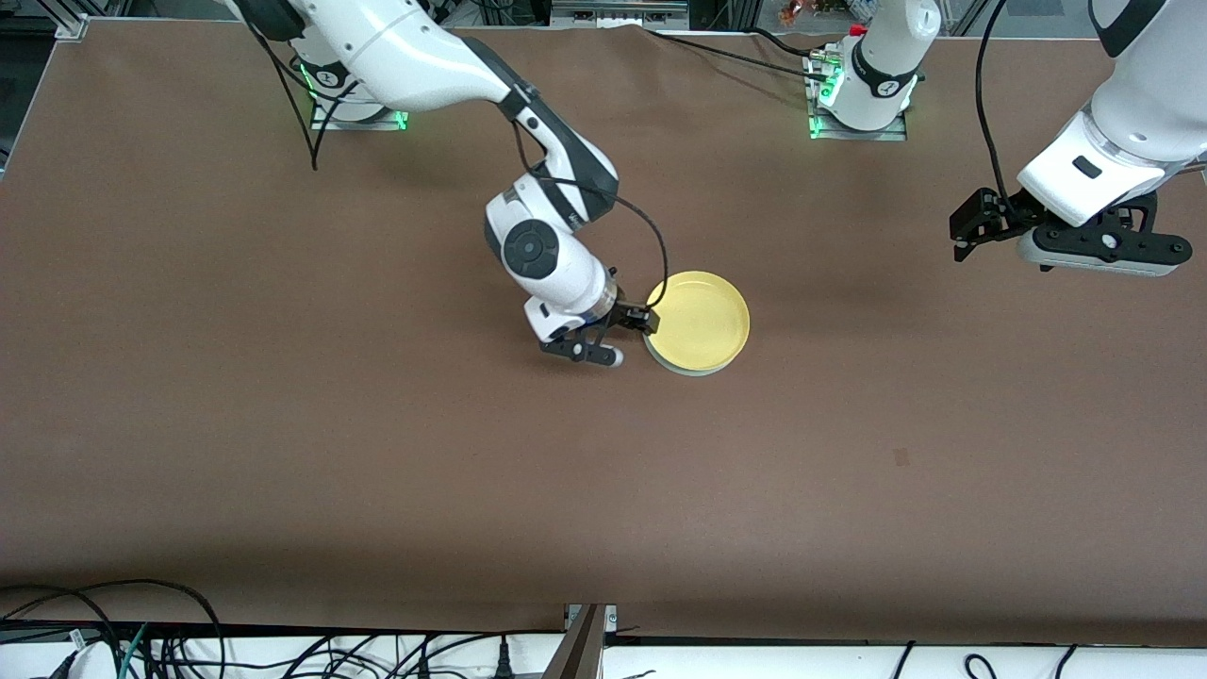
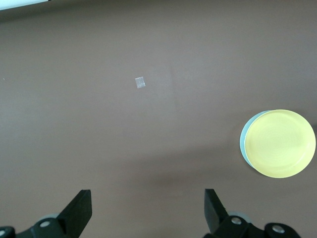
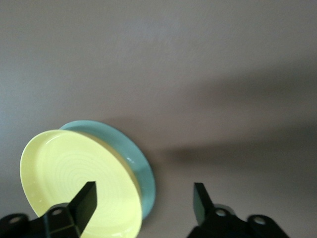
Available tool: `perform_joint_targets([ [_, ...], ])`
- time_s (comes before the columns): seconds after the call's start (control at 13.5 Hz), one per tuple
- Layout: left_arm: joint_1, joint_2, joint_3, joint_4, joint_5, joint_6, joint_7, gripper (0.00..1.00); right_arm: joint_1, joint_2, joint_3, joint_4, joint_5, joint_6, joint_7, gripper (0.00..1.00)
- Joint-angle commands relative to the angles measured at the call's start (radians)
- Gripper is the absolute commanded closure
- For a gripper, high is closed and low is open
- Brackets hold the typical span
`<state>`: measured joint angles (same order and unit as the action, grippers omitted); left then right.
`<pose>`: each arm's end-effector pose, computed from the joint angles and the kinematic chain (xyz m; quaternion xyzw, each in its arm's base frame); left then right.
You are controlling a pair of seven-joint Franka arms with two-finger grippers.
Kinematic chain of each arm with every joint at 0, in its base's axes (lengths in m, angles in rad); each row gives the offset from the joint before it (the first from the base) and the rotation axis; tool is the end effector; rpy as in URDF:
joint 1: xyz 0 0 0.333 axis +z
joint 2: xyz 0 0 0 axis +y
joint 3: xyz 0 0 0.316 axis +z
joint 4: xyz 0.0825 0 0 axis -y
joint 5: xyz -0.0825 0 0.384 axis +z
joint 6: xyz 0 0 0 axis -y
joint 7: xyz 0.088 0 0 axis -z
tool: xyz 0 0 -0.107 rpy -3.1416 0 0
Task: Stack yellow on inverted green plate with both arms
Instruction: 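Open the right gripper to release the yellow plate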
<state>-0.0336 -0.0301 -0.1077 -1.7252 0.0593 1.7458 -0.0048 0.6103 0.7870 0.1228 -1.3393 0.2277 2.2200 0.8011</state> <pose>0.5527 -0.0740 0.5833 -0.9966 0.0726 -0.0274 0.0290 0.5670 0.4913 0.2713 -0.9826 0.1174 0.0597 0.1312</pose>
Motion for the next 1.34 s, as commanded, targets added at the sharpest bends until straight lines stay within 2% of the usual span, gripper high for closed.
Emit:
perform_joint_targets([
  [0.0, 0.004, 0.016, -0.003, 0.036, -0.009, -0.026, 0.009, 0.00, -0.055, 0.003, 0.003, 0.069, -0.056, -0.146, -0.089, 0.00],
  [0.52, 0.006, 0.016, -0.003, 0.036, -0.009, -0.031, 0.009, 0.00, -0.360, -0.144, -0.006, 0.074, -0.062, -0.474, -0.477, 0.00],
  [0.82, 0.006, 0.016, 0.000, 0.036, -0.009, -0.039, 0.009, 0.00, -0.523, -0.242, -0.103, 0.074, -0.067, -0.673, -0.667, 0.00],
  [0.97, 0.006, 0.016, -0.001, 0.036, -0.009, -0.040, 0.009, 0.00, -0.537, -0.300, -0.171, 0.074, -0.114, -0.739, -0.758, 0.00],
  [1.11, 0.004, 0.016, -0.004, 0.041, -0.009, -0.040, 0.008, 0.00, -0.547, -0.380, -0.180, 0.042, -0.213, -0.775, -0.775, 0.00],
  [1.26, 0.004, 0.016, -0.004, 0.041, -0.009, -0.040, 0.008, 0.00, -0.567, -0.484, -0.180, -0.001, -0.226, -0.825, -0.796, 0.00],
])
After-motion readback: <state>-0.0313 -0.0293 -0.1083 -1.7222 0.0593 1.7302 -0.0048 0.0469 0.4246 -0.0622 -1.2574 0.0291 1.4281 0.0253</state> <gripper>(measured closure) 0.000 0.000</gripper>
